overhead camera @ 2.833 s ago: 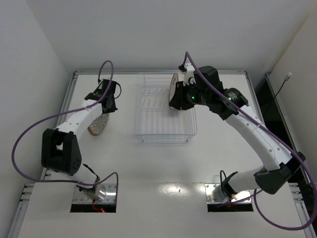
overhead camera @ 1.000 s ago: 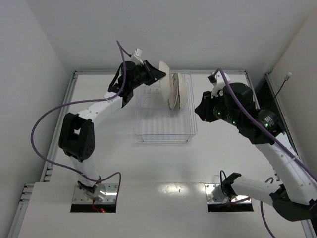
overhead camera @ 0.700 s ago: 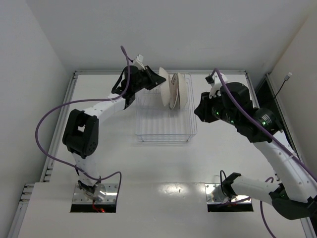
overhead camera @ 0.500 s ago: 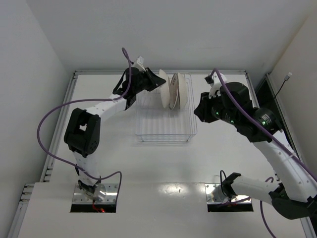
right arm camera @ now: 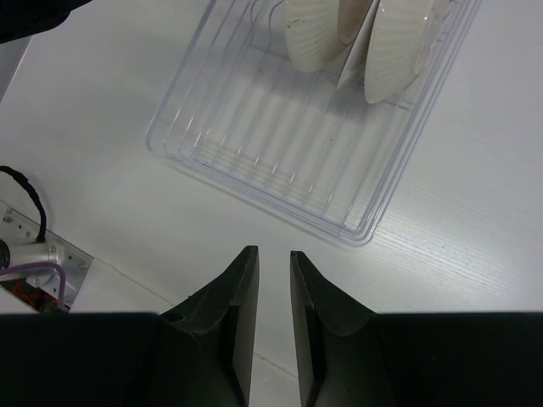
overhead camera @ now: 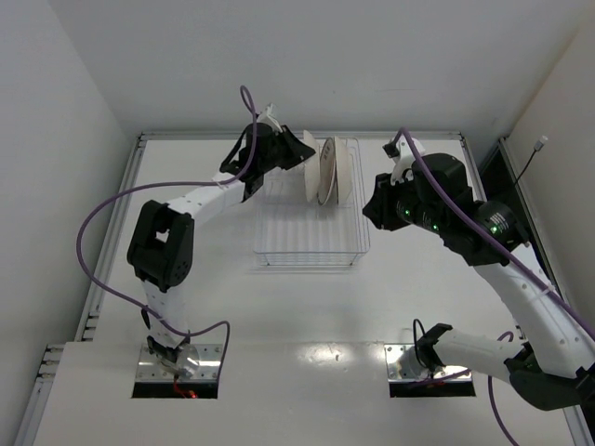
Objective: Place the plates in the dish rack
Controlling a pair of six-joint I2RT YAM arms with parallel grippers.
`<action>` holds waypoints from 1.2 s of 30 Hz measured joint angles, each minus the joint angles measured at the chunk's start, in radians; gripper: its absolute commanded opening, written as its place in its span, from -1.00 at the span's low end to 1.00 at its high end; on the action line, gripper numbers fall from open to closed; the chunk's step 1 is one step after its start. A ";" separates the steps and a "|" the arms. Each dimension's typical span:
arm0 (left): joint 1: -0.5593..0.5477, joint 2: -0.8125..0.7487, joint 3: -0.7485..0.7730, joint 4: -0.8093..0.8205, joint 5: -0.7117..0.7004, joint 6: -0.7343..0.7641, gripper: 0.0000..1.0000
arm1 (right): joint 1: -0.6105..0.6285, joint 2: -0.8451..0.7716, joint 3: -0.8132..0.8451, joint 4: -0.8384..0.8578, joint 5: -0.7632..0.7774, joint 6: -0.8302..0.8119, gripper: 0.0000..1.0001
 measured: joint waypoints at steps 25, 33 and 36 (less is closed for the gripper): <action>-0.026 -0.011 -0.089 0.144 -0.063 0.014 -1.00 | 0.000 0.000 0.010 -0.003 -0.027 0.000 -0.59; 0.008 -0.011 -0.244 0.352 -0.023 -0.071 -1.00 | 0.000 0.001 0.011 -0.017 -0.028 0.000 -0.59; 0.011 -0.011 -0.276 0.411 -0.011 -0.105 -1.00 | 0.000 0.001 0.011 -0.018 -0.028 0.000 -0.59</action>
